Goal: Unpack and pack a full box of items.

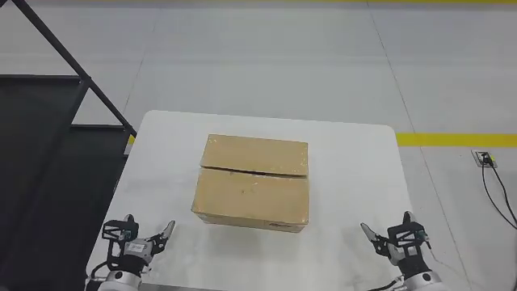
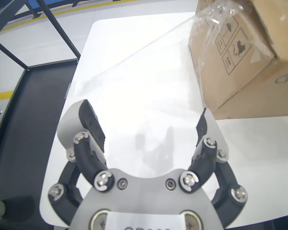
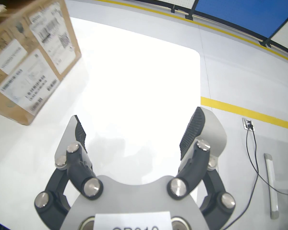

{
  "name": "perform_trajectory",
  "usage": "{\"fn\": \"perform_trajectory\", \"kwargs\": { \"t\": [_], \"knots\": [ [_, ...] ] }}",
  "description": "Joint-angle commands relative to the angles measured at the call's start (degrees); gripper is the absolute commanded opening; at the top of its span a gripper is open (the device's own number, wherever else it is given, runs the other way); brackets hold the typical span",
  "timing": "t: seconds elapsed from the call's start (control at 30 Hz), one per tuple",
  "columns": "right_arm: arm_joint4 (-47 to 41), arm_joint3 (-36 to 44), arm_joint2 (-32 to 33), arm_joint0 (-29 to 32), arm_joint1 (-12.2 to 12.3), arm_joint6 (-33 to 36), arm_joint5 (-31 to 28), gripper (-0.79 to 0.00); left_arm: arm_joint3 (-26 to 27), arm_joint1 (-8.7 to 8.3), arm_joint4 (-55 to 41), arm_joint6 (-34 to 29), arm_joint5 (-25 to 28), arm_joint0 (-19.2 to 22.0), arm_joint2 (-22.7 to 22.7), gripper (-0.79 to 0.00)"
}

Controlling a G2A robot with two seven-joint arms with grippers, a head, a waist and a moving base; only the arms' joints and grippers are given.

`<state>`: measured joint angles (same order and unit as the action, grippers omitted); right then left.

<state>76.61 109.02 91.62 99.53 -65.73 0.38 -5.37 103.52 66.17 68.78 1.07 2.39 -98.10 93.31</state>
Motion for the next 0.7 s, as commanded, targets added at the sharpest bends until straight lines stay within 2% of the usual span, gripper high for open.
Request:
{"fn": "perform_trajectory", "kwargs": {
  "t": [0.0, 0.13, 0.23, 0.57, 0.6, 0.67],
  "knots": [
    [-0.72, 3.88, -0.01, 0.09, 0.07, 2.12, -2.22, 0.000, 0.78, -0.05, -3.92, -0.28, 1.62, 0.61, 2.01, 0.000],
    [-5.55, 10.18, -0.50, -0.67, 0.12, 7.80, -6.54, 0.000, 2.74, -0.16, -8.47, -0.32, 4.13, 1.37, 5.21, 0.000],
    [-7.78, 14.34, -1.00, -0.91, -0.05, 11.03, -4.86, 0.000, 3.06, -0.43, -12.71, -1.48, 9.29, 1.43, 7.93, 0.000],
    [-7.74, 14.67, -1.10, -0.86, -0.07, 11.35, -4.61, 0.000, 3.06, -0.43, -12.71, -1.48, 9.29, 1.43, 7.93, 0.000],
    [-10.75, 14.15, -2.06, -1.09, -0.08, 12.27, -7.15, 0.000, 3.06, -0.43, -12.71, -1.48, 9.29, 1.43, 7.93, 0.000],
    [-14.66, 12.28, -1.96, -4.49, -0.08, 15.08, -8.21, 0.000, 3.01, -0.31, -15.32, -2.22, 9.65, 2.56, 7.32, 0.000]
  ]
}}
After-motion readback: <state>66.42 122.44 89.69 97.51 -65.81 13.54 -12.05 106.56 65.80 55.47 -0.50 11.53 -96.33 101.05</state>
